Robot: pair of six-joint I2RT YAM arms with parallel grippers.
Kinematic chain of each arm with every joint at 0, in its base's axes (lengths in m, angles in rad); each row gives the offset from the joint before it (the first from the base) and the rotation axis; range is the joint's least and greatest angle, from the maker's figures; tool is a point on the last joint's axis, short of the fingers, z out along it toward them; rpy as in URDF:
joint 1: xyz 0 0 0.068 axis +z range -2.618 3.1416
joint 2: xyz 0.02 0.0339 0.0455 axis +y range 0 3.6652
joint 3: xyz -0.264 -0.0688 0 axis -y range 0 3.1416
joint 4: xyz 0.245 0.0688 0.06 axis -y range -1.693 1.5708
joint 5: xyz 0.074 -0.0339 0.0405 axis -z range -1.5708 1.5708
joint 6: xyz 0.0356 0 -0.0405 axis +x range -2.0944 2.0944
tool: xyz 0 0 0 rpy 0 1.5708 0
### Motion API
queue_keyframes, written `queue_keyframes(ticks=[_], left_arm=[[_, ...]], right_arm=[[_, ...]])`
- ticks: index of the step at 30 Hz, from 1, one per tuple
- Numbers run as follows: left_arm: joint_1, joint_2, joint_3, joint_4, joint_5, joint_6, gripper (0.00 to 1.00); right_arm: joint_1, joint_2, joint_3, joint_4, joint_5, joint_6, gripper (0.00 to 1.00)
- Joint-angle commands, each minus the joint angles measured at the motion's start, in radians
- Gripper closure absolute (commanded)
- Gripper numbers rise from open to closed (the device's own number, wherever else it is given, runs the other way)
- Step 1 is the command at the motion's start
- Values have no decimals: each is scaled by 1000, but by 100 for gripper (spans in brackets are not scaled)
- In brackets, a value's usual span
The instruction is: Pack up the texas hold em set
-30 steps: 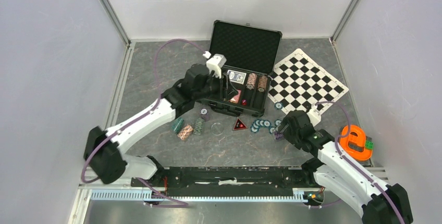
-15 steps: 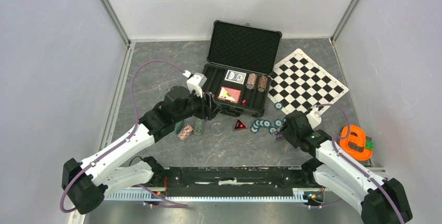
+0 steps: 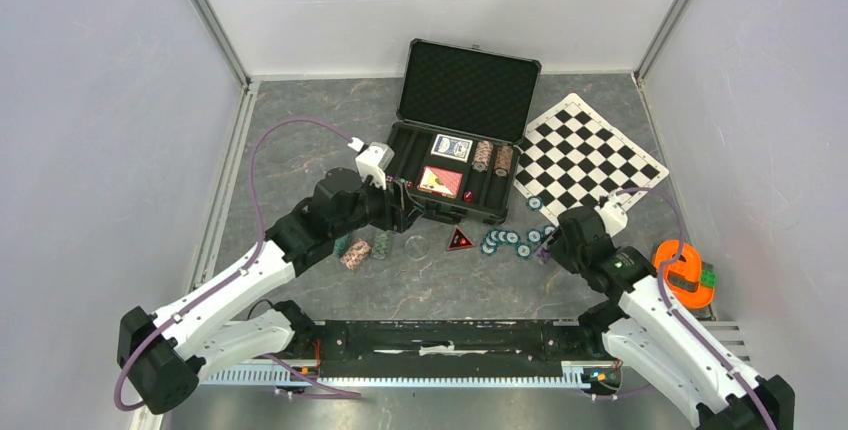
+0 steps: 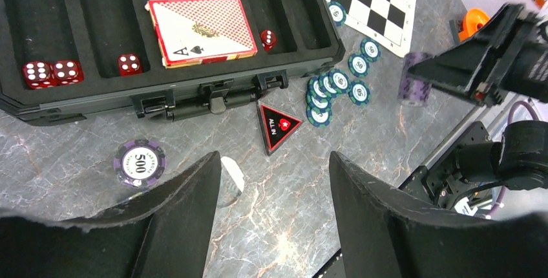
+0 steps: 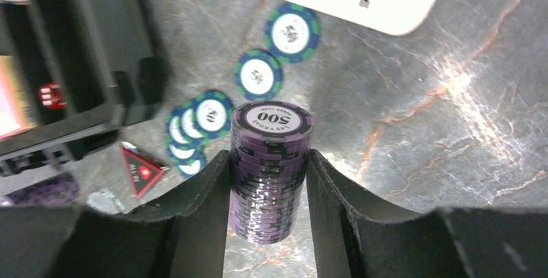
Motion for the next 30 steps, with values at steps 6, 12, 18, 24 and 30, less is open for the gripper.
queue_keyframes(ticks=[6,12,18,24,30], left_arm=[[-3,17,-10,78,116,16,30],[-3,45,-5,128,168,-6,9],[-3,6,-25,150,99,-10,0],[-17,84,8,204,197,-32,0],[-52,165,26,337,220,-106,0]], right_arm=[[0,11,217,125,-39,-249,74],[0,33,204,369,-218,-392,74],[0,116,197,608,-379,-414,74],[1,193,198,767,-492,-403,74],[0,185,162,908,-538,-407,74]])
